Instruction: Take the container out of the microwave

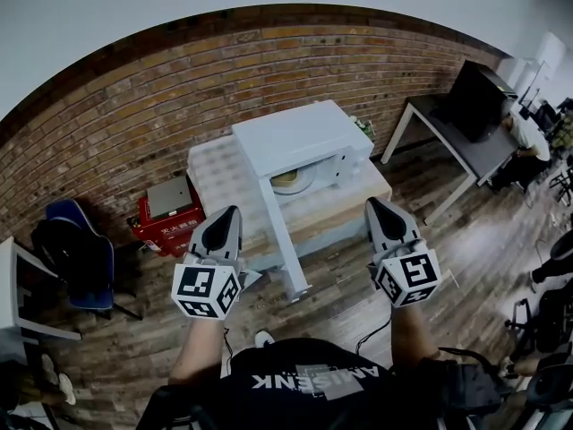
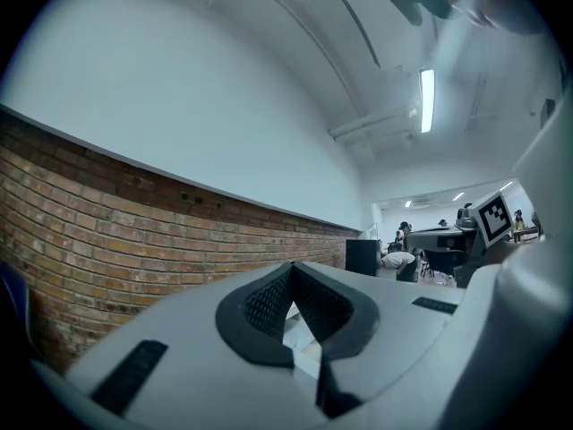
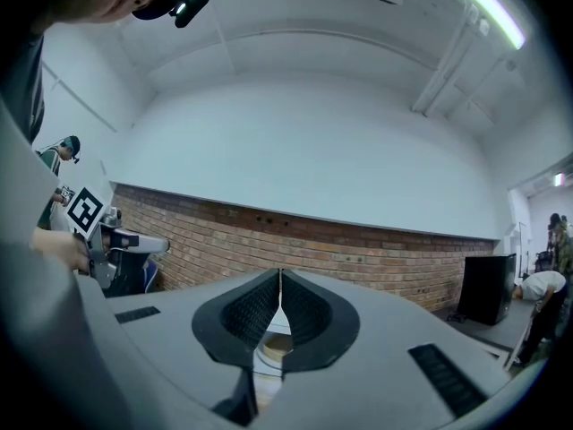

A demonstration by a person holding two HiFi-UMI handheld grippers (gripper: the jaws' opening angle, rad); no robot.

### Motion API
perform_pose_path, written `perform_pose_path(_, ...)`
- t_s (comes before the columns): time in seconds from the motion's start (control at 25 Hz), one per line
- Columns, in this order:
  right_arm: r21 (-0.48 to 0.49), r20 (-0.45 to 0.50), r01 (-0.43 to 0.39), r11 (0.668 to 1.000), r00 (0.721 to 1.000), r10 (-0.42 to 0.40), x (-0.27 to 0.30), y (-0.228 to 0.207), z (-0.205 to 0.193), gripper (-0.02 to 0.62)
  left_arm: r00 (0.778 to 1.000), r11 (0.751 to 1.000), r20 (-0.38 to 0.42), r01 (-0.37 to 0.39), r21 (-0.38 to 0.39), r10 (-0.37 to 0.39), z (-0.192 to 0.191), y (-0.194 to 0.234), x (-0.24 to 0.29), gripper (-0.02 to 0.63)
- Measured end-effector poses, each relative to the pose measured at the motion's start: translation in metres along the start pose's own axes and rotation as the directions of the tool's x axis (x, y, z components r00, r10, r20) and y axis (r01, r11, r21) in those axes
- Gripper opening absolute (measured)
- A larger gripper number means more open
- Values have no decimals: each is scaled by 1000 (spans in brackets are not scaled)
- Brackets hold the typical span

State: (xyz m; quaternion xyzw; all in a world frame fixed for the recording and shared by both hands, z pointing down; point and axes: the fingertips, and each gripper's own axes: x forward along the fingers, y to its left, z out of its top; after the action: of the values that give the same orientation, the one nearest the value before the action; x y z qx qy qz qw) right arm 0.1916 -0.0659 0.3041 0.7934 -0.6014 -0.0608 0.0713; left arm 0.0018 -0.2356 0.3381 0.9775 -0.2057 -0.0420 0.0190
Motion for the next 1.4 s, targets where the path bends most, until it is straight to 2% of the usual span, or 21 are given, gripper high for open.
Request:
perform_pose_path(0.36,-15,0,67,998,998,-67,32,12,3,41,999,999,28,37,-25,-36,-3,40,6,12)
perform_pose_path(0.6,-27,15,72,997,997,-72,45,6,8,43,998,999,40,40,-25,-38,-1,41,8,11)
perform_pose_path(0.84,-12,21,19,1000,1000,-18,66,-11,5,43,999,1000,32,1,-26,0,0,30,21,11)
perform_pose_path(1.08,-9,19,-68,998,997,69,100,-38,-4,43,997,997,21,-76,-26,76,-2,18,45,12)
perform_pose_path(1.24,-34,19,-144,989,989,144,120,-46,-8,43,989,989,21,-143,-41,144,-4,18,55,12)
perform_pose_path(1.4,-63,18,-200,978,979,202,133,-48,-17,43,984,983,7,-178,-43,179,-12,15,61,12)
